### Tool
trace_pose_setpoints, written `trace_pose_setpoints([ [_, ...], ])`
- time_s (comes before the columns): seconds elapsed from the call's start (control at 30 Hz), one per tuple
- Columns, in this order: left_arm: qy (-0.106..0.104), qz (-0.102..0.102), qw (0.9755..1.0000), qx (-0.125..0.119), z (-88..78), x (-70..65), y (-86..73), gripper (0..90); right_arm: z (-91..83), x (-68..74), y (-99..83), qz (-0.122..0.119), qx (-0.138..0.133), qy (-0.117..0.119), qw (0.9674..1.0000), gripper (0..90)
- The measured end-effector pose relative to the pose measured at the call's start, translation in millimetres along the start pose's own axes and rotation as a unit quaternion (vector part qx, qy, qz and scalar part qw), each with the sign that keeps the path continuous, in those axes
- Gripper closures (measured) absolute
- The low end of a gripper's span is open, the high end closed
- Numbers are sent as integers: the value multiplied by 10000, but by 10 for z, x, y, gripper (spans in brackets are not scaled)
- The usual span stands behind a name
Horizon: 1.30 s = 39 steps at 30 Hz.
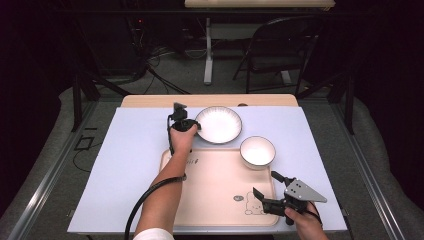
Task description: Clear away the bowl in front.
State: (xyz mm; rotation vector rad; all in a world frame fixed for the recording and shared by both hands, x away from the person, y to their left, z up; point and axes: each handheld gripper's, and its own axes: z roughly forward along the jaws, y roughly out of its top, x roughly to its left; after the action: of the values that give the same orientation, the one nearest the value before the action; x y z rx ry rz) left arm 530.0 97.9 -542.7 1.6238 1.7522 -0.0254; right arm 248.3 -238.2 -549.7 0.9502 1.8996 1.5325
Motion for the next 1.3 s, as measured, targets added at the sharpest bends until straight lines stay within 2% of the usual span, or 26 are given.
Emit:
trace_pose_setpoints([
  [0.17, 13, 32, 10000, -2, -35, -30, 16, 807, -1, 7, 2, 1, 2, 5, 10000, 136],
  [0.4, -66, -87, 9999, -14, -72, -47, 38, 828, 1, 5, 1, 7, 3, 3, 10000, 136],
  [0.57, -1, -68, 9999, -85, -104, -125, 63, 841, 0, 3, 0, 10, 5, 2, 10000, 136],
  [0.87, 270, 324, 9990, -162, -163, -385, 186, 849, -3, -1, 0, 7, -8, 0, 10000, 136],
  [1.3, 422, 464, 9980, -124, -188, -545, 273, 842, -10, -9, 3, 24, -13, -4, 10000, 137],
])
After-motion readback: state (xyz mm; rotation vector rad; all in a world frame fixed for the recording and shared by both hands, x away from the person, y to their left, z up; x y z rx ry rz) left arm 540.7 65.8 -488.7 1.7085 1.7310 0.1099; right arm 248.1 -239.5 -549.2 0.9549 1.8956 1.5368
